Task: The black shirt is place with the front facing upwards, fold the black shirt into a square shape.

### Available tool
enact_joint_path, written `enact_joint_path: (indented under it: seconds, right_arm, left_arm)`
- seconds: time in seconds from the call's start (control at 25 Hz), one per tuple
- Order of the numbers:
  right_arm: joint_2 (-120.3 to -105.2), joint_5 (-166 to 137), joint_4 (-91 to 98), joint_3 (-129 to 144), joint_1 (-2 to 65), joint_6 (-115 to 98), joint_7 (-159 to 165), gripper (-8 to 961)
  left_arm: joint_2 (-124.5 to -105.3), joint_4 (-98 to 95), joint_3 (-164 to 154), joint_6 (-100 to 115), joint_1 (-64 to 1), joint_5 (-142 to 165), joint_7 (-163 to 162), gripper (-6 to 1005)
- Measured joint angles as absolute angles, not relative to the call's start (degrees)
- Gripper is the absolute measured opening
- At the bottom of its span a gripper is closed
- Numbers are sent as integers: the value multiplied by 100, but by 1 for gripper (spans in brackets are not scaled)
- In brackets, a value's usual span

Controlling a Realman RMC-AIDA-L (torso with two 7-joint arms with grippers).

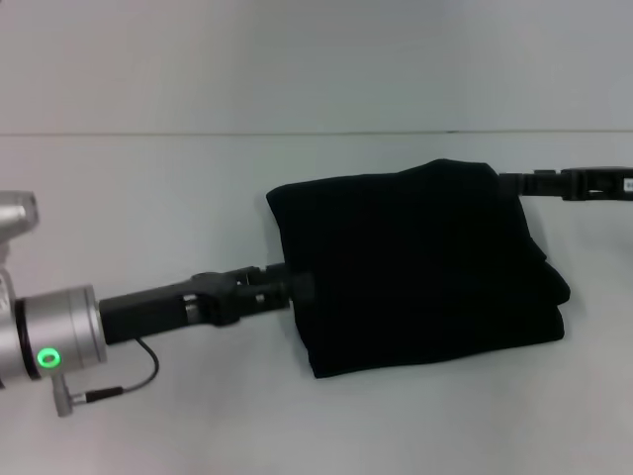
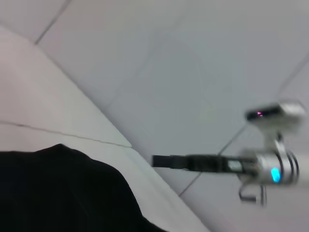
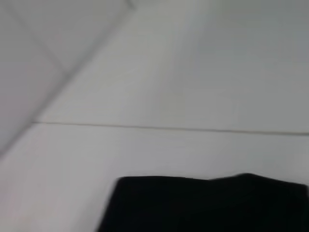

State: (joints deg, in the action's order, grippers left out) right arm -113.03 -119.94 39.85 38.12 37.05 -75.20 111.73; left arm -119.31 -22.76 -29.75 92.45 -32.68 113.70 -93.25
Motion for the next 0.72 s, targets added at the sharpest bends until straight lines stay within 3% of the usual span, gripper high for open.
enact_joint_path:
  seconds: [0.2, 0.24, 0.52, 0.72]
  right_arm:
    - [-11409, -11265, 3699, 3648, 3183, -7841, 9617, 821]
    - [-11491, -11099, 3576, 3529, 2972, -7850, 9091, 816]
    - [-11662, -11051, 3331, 3379, 2591, -7880, 7976, 816]
    - [-11885, -11074, 3083, 3399, 2381, -7884, 6790, 816]
  left_arm:
    - [-11791, -2276, -2725, 9150, -3430, 11367, -10430, 767]
    - [-11781, -2276, -2718, 9135, -3460, 11367, -10532, 767]
    - [-11717, -2276, -2977, 8113, -3630, 11423, -12221, 766]
    - [-11670, -2204, -3381, 7290, -3768, 11423, -13140, 766]
